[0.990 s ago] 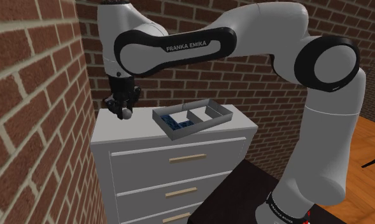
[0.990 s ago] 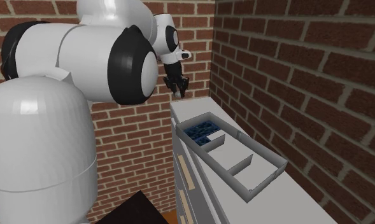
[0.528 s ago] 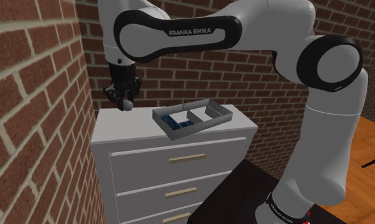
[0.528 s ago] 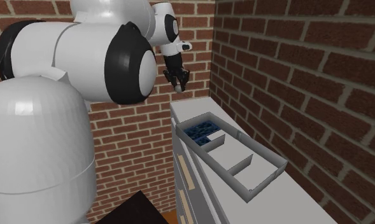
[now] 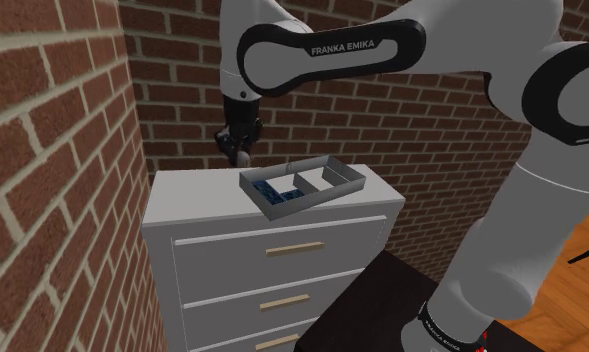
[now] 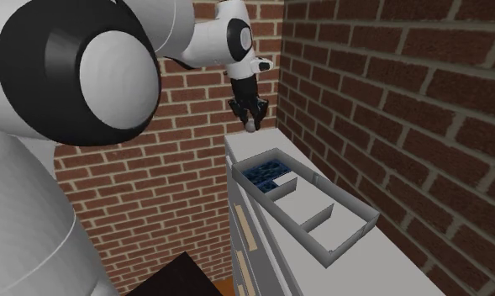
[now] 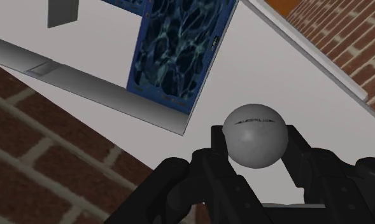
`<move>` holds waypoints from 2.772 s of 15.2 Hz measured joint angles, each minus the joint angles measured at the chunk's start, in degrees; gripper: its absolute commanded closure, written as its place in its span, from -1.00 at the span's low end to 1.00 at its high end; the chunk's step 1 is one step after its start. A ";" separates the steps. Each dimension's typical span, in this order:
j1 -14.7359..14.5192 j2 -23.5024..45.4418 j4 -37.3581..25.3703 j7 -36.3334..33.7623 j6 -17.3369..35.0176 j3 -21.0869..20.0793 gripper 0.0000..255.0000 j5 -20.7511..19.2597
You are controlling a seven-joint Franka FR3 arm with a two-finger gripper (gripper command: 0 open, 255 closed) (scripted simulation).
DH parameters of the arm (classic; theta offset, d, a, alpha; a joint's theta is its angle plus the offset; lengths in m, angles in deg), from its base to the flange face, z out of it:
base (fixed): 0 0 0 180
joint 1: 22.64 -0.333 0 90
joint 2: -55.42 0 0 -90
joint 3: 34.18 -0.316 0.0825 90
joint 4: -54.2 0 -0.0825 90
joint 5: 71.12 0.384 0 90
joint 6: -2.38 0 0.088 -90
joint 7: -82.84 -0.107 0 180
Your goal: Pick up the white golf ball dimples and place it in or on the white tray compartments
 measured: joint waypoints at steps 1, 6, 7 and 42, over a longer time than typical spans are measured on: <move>0.55 -0.73 0.59 1.20 0.11 0.54 1.00 0.37; 3.58 -8.58 9.54 8.85 2.59 4.53 1.00 3.33; 3.93 -9.50 10.41 9.96 2.71 5.15 1.00 3.61; 8.88 -16.21 29.01 23.45 16.02 14.35 -1.00 4.26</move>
